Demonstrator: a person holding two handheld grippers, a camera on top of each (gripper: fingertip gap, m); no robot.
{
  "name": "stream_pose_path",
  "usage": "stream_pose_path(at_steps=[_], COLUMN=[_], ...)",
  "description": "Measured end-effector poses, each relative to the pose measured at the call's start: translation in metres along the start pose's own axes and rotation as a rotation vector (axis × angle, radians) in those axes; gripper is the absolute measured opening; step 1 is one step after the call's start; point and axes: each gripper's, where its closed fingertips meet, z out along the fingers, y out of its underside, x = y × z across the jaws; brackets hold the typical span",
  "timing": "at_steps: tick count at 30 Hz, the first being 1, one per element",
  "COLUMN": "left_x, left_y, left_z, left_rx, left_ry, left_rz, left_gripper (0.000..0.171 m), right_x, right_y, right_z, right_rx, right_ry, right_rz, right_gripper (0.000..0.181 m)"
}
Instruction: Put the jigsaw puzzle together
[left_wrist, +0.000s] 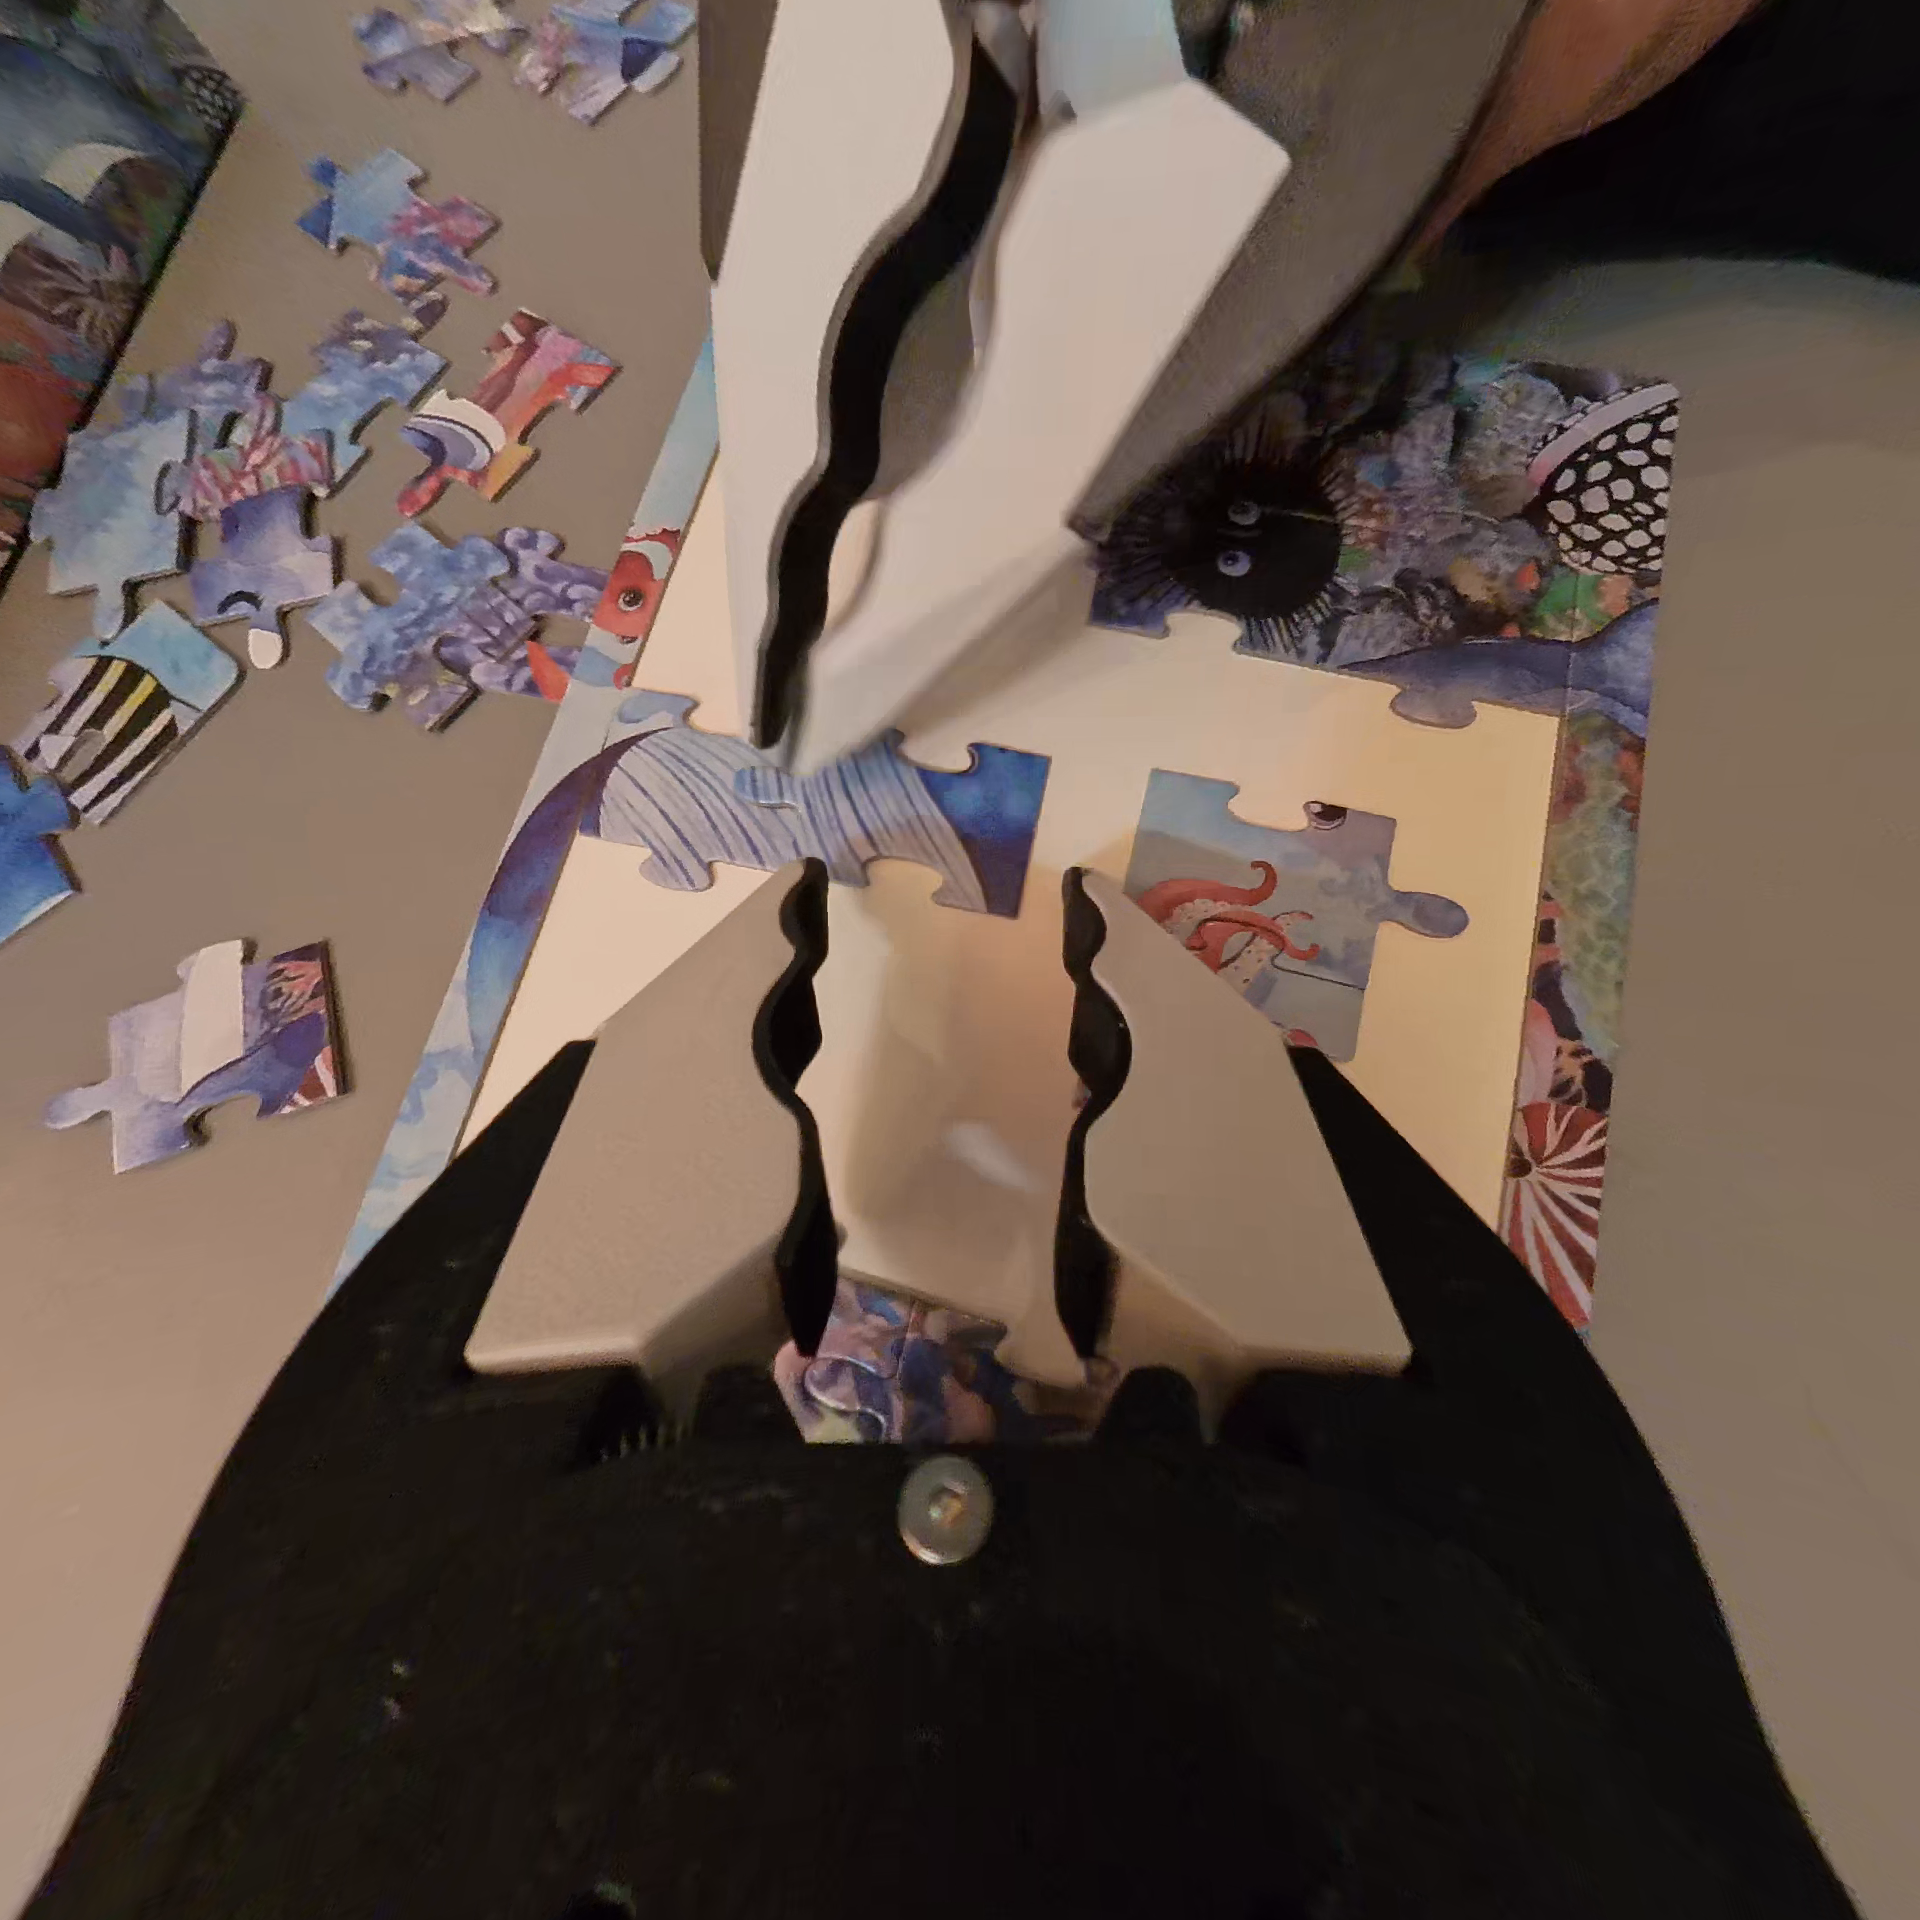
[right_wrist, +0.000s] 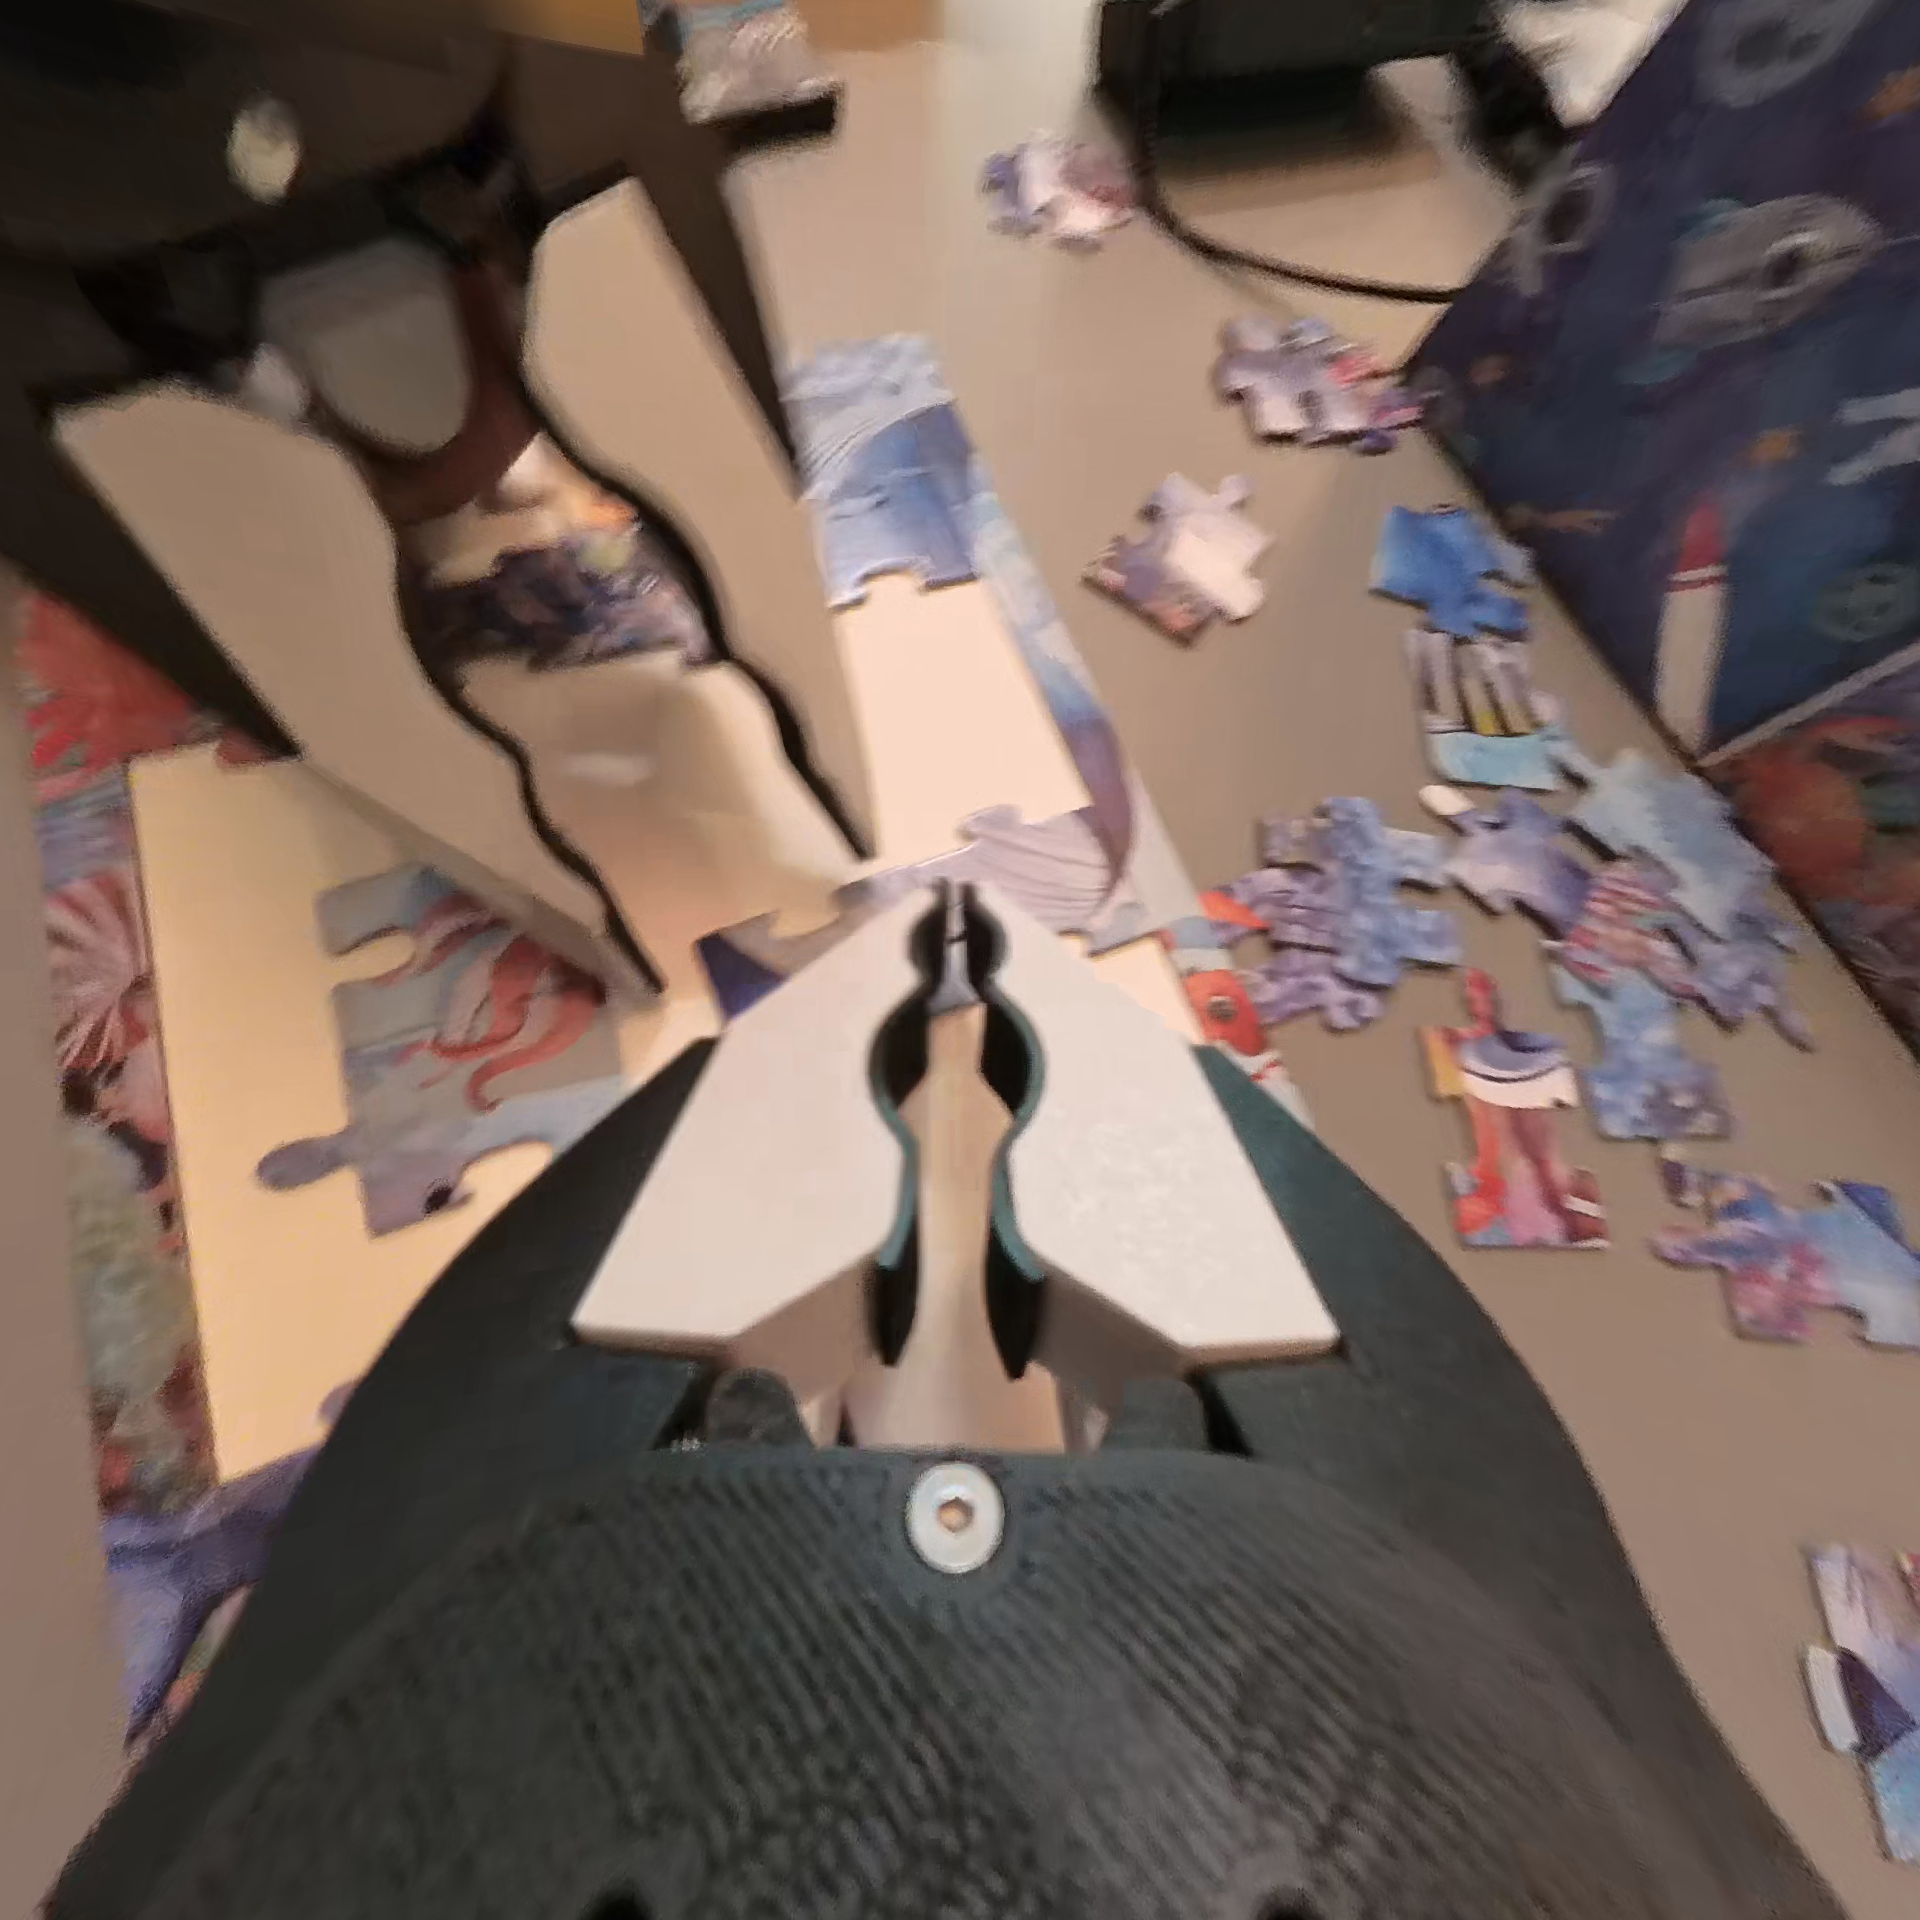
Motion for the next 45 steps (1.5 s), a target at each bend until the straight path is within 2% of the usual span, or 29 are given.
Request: stream_pose_path(at_steps=[3, 5, 7, 13, 22, 28, 33, 38, 45], left_x=[-0.001, -0.001, -0.001, -0.001, -0.002, -0.002, 0.002, 0.002, -0.001], left_y=[0.002, 0.002, 0.002, 0.002, 0.002, 0.002, 0.000, 0.000, 0.000], left_z=[0.002, 0.002, 0.002, 0.002, 0.003, 0.003, 0.004, 0.005, 0.004], left_rx=[-0.012, -0.012, -0.013, -0.015, -0.014, -0.013, -0.007, -0.011, -0.011], left_ry=[-0.004, -0.009, -0.012, -0.013, -0.008, -0.009, -0.014, -0.012, -0.030], left_rz=[-0.011, -0.007, -0.005, -0.006, -0.015, -0.013, 0.008, -0.004, 0.000], left_gripper=[0.043, 0.043, 0.043, 0.043, 0.044, 0.044, 0.043, 0.044, 0.044], right_x=[0.011, 0.011, 0.007, 0.009, 0.002, 0.011, 0.005, -0.003, 0.010], right_y=[-0.008, -0.003, 0.010, 0.002, 0.013, 0.015, 0.005, 0.009, 0.012], right_z=[0.000, 0.005, 0.012, 0.008, 0.011, 0.011, 0.009, 0.009, 0.005], right_rx=[0.054, 0.035, -0.036, -0.004, -0.076, -0.105, -0.048, -0.068, -0.068], right_ry=[-0.001, -0.026, -0.033, -0.006, -0.023, 0.067, 0.028, -0.019, 0.037], right_rz=[0.089, 0.114, 0.095, 0.070, 0.061, -0.005, 0.016, 0.000, 0.031], right_gripper=[0.000, 0.000, 0.000, 0.000, 0.000, 0.000, 0.000, 0.000, 0.000])
